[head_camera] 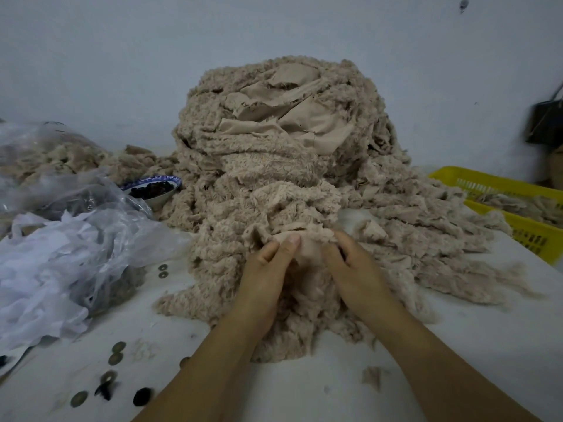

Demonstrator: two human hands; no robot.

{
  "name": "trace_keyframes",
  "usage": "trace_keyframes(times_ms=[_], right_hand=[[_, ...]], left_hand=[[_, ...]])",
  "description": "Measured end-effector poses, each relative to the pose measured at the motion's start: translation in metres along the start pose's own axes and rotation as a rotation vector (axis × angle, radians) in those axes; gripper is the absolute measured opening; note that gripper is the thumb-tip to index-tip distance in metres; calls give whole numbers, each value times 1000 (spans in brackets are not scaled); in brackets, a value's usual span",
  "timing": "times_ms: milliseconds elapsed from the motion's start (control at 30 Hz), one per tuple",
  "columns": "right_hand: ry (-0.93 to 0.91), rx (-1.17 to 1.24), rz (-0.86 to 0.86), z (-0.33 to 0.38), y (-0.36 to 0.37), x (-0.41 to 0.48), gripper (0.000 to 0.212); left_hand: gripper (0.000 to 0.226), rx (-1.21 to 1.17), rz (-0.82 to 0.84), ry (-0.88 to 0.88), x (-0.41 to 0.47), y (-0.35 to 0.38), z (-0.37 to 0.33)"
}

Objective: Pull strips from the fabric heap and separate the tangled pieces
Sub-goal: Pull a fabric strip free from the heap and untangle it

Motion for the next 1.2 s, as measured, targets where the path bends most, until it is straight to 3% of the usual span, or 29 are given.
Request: trace_keyframes(times_ms=[167, 300, 467, 600, 667, 733, 800, 900, 1000, 1100, 1200], right_hand=[[32, -29, 125, 2, 4, -6, 30], [5, -72, 175, 1, 5, -6, 30], [6, -74, 149, 0, 3, -5, 30], [77, -3, 145, -3, 2, -4, 31], [101, 107, 138, -2, 1, -5, 19], [104, 199, 135, -1, 0, -6, 32], [106, 226, 148, -2, 3, -8, 39], [112, 246, 14, 0, 3, -4, 16], [151, 289, -84, -2, -3, 2, 26], [203, 286, -75, -3, -4, 1, 31], [116, 210, -49, 0, -2, -3, 34]], left_hand=[[19, -419, 53, -174, 4, 1, -5], [17, -534, 110, -229, 2, 1, -10], [20, -591, 68, -180, 4, -4, -13], [25, -414, 25, -157, 3, -2, -13], [29, -201, -42, -78, 1, -1, -10], [35, 108, -85, 63, -3, 1, -8], [44, 312, -23, 162, -7, 3, -6], [53, 425, 74, 179, -10, 8, -4], [55, 469, 60, 188, -9, 10, -2], [40, 297, 38, 39, -6, 8, 2], [24, 153, 63, -8, -1, 4, 3]])
Point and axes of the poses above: each hand's wrist, its own x-axis towards the middle knuckle, its own y-axis out of the palm, z = x × y, the point moved 2 cm from there along x, towards the middle knuckle, and after that the axes turned 3 degrees about -z, right-handed, at the moved point
